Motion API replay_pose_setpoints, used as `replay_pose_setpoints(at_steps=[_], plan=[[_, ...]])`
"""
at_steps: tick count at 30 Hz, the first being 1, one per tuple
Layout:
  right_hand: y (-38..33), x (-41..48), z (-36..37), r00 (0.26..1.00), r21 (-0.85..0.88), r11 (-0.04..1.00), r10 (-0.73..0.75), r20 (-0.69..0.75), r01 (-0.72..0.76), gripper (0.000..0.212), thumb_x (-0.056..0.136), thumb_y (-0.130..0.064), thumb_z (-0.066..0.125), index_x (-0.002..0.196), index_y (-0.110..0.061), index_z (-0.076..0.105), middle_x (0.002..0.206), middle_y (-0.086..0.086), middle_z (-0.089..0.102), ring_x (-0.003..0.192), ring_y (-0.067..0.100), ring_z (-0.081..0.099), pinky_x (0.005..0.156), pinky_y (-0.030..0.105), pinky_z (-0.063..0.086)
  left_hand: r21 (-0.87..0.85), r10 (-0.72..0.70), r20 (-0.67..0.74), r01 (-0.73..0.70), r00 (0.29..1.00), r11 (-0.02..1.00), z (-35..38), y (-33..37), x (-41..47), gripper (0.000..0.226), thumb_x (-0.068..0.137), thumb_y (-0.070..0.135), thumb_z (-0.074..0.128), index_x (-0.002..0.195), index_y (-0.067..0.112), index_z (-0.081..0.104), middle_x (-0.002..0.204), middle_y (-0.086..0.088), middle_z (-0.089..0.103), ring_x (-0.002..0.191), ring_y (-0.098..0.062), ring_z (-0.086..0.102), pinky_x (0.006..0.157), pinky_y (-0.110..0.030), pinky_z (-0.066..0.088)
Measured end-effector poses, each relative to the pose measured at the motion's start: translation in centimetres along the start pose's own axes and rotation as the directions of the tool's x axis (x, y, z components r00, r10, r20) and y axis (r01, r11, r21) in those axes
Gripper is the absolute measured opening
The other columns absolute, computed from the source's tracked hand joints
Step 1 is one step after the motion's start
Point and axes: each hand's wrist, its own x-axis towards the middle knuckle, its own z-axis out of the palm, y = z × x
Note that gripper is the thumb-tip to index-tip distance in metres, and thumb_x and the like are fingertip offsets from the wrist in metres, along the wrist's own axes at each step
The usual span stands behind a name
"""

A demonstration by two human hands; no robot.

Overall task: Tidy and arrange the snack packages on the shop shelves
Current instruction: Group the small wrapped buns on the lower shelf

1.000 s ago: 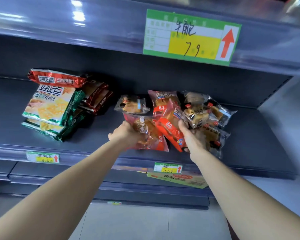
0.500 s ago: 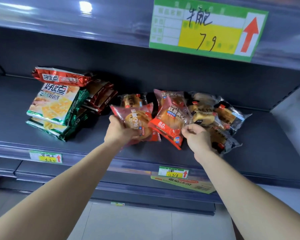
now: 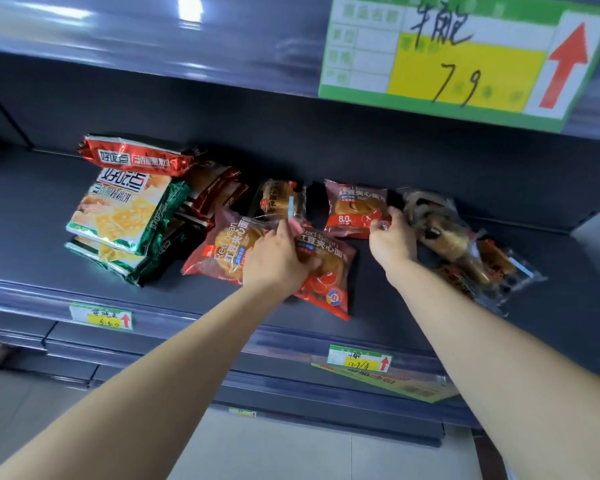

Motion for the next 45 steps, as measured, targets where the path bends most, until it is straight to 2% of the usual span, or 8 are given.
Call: replay_pose_setpoints(at_steps=[6,10,14,16,25,36,41,45], plan=[[0.1,2.4,0.3,0.981,-0.07,0.981,0.188,0.057,-0.183,0.054,0.099,-0.047,0.04,0.129,-0.003,0.048,0.133,0.017,0.053,0.119,0.035,0.052,0.091,0.037,0.045,0.035,-0.029,0.042,0.028,0.999,0.999,0.2,-0.1,0.0,0.05,0.08,0.054,0.068,0.106,0.012,0.061,0.104,-0.006,0.067,0.097,-0.028,0.062,0.079,-0.037,0.051],[0.4,3.2,0.7,0.97,0.068,0.97,0.227,0.086,-0.233,0.041,0.087,-0.025,0.068,0.118,0.001,0.059,0.117,0.013,0.065,0.101,0.027,0.063,0.068,0.025,0.042,-0.018,-0.035,0.042,0.036,0.999,0.999,-0.1,0.0,0.2,0.04,0.074,0.05,0.075,0.09,0.016,0.064,0.087,0.0,0.065,0.08,-0.022,0.059,0.065,-0.032,0.045],[0.1,3.4,1.0,0.989,0.064,0.991,0.115,0.093,-0.121,0.002,0.086,-0.013,0.063,0.087,-0.014,0.065,0.102,0.009,0.07,0.081,0.022,0.063,0.065,0.026,0.05,-0.014,-0.069,0.118,0.072,0.991,0.997,-1.0,0.3,0.2,0.04,0.068,0.046,0.081,0.06,0.02,0.052,0.062,0.007,0.052,0.065,-0.018,0.054,0.051,-0.027,0.034],[0.1,3.2,1.3,1.0,0.038,0.999,0.011,-0.005,-0.011,0.012,0.086,-0.011,0.061,0.075,-0.016,0.062,0.095,0.007,0.071,0.083,0.024,0.065,0.073,0.029,0.052,-0.036,-0.07,0.135,0.076,0.988,0.996,-1.1,0.3,0.2,0.04,0.068,0.042,0.082,0.057,0.02,0.051,0.06,0.006,0.051,0.064,-0.019,0.053,0.048,-0.027,0.033],[0.1,5.4,1.2,0.994,-0.124,0.991,-0.068,-0.081,0.057,0.02,0.087,-0.011,0.065,0.103,0.0,0.066,0.111,0.016,0.068,0.107,0.031,0.063,0.087,0.034,0.051,-0.131,-0.008,0.141,0.026,0.99,0.991,-1.7,0.5,0.0,0.031,0.077,0.016,0.08,0.061,0.02,0.053,0.055,0.001,0.062,0.047,-0.018,0.064,0.058,-0.027,0.054],[0.7,5.7,0.9,0.99,0.43,0.896,0.138,-0.022,-0.115,0.027,0.091,-0.01,0.055,0.115,-0.009,0.066,0.105,0.0,0.063,0.098,0.02,0.06,0.081,0.028,0.048,-0.198,0.076,-0.159,-0.107,0.984,0.974,0.3,1.4,1.5,0.017,0.078,0.018,0.077,0.073,0.007,0.064,0.07,-0.002,0.062,0.073,-0.023,0.056,0.063,-0.03,0.041],[0.3,5.7,0.5,0.952,0.618,0.729,0.281,0.12,-0.293,0.061,0.087,-0.057,0.054,0.13,-0.014,0.052,0.127,0.008,0.057,0.114,0.03,0.057,0.098,0.048,0.048,-0.28,0.101,-0.268,-0.178,0.958,0.944,1.5,2.9,3.0,0.012,0.077,0.005,0.073,0.071,0.003,0.063,0.061,0.005,0.052,0.065,-0.019,0.051,0.056,-0.025,0.027],[0.7,5.7,0.0,0.952,0.716,0.628,0.174,0.252,-0.304,0.094,0.06,-0.082,0.055,0.132,-0.022,0.052,0.124,0.004,0.061,0.107,0.023,0.062,0.082,0.039,0.054,-0.32,0.113,-0.318,-0.219,0.941,0.922,3.0,4.1,4.3,0.01,0.075,0.002,0.072,0.074,0.005,0.063,0.077,-0.001,0.058,0.074,-0.02,0.052,0.062,-0.024,0.029]])
